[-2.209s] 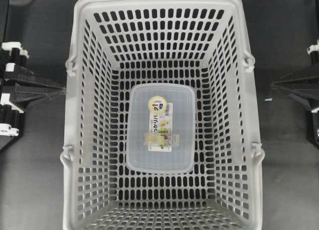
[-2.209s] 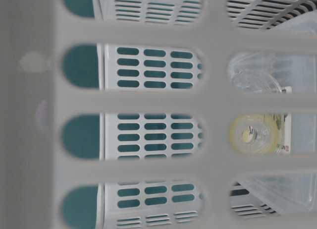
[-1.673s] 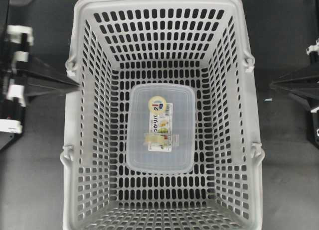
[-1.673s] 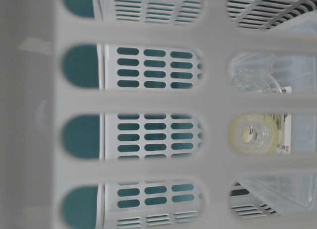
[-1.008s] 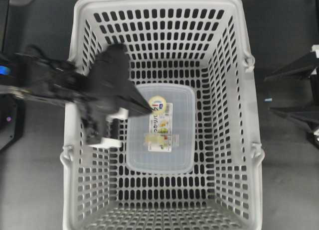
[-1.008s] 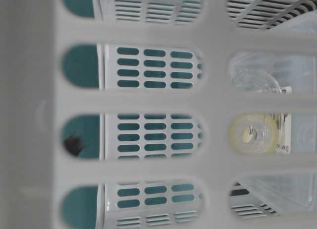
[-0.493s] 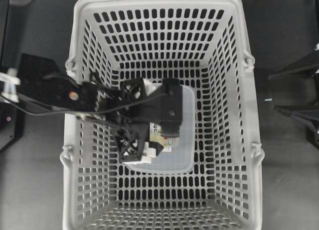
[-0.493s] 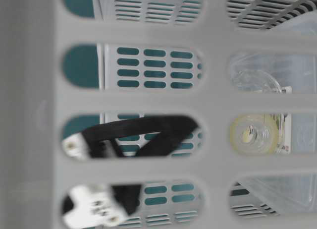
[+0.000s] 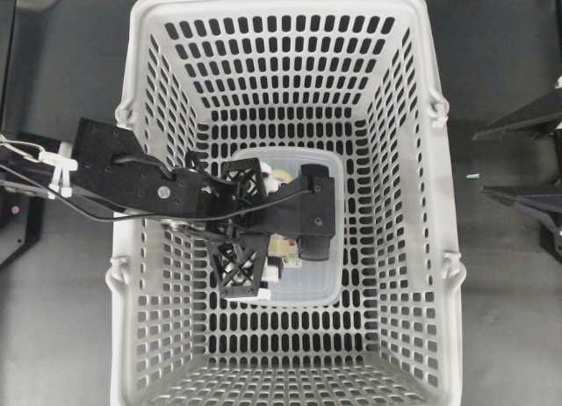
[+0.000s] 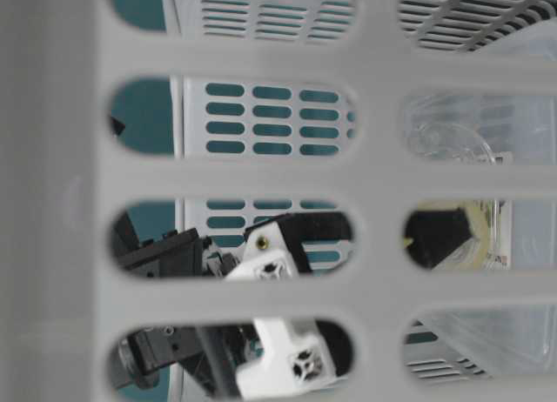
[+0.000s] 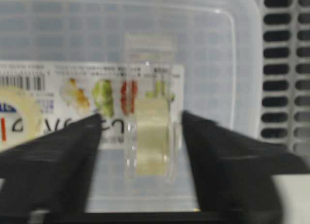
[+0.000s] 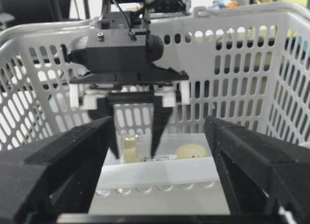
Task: Pick up the tape dispenser from the shopping basket with the left arm.
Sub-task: 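Close the left gripper around the tape roll of the dispenser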
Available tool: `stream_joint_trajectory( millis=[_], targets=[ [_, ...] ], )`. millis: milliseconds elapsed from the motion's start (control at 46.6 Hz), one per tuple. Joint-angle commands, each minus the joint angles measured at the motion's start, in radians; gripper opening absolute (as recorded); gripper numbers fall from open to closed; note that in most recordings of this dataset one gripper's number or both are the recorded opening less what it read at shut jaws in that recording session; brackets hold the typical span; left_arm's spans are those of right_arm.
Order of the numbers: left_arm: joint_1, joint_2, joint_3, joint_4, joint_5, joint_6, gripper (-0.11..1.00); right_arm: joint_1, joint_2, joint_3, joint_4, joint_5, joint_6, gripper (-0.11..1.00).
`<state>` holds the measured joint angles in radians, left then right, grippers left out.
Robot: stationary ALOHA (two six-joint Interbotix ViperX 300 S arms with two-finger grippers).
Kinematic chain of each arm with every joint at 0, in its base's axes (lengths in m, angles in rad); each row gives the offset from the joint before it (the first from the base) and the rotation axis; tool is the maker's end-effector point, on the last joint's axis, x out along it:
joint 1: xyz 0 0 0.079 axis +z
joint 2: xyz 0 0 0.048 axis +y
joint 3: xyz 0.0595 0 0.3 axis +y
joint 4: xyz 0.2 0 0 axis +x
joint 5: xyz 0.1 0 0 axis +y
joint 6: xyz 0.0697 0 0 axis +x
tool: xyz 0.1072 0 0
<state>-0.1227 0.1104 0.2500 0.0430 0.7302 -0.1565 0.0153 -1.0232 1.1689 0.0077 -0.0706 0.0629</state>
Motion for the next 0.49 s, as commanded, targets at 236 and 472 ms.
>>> stream_joint_trajectory(
  millis=[236, 472],
  targets=[
    [-0.003, -0.114, -0.229, 0.003, 0.249, 0.012, 0.28, 0.000, 0.005, -0.011, 0.003, -0.005, 0.003, 0.73],
    [-0.005, -0.130, -0.531, 0.003, 0.518, 0.008, 0.28, 0.002, 0.003, -0.011, 0.003, -0.008, 0.002, 0.73]
  ],
)
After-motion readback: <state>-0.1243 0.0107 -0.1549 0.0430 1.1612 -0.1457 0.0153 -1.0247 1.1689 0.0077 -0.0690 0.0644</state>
